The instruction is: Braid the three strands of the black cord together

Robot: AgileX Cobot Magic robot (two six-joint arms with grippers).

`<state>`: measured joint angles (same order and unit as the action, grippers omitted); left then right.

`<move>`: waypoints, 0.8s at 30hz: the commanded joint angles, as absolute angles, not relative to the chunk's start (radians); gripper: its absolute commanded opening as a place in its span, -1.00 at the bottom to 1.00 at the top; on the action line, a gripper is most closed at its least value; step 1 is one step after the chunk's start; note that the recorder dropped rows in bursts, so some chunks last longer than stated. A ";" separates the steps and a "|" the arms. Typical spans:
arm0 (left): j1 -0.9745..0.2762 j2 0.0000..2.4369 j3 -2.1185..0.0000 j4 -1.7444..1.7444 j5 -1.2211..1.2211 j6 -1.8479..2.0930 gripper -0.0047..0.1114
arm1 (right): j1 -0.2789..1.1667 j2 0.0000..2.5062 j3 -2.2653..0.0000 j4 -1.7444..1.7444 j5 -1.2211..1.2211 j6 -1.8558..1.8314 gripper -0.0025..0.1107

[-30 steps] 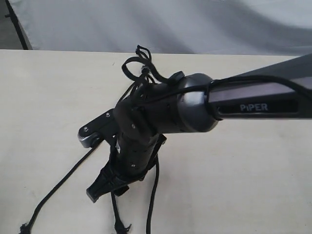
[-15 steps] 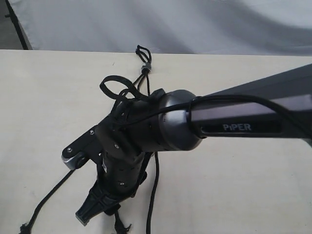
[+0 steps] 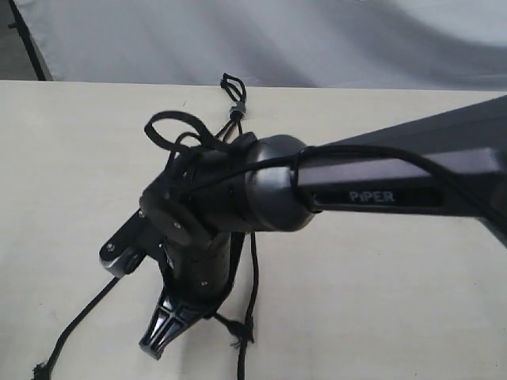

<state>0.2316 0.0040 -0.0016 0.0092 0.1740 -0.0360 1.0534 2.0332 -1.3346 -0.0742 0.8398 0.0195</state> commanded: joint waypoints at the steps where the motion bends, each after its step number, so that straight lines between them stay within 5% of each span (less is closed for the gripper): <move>1: 0.235 0.000 0.000 0.007 0.163 -0.042 -0.89 | 1.003 1.947 -1.415 -0.247 0.974 0.070 -0.95; 7: 0.235 0.000 0.000 0.007 0.163 -0.042 -0.89 | 0.792 1.890 -1.386 -0.286 1.070 0.142 -0.95; 14: 0.235 0.000 0.000 0.007 0.163 -0.042 -0.89 | 0.587 1.890 -1.113 -0.190 0.896 0.147 -0.95; 24: 0.235 0.000 0.000 0.007 0.163 -0.042 -0.89 | 0.574 1.890 -0.970 -0.093 0.815 0.103 -0.95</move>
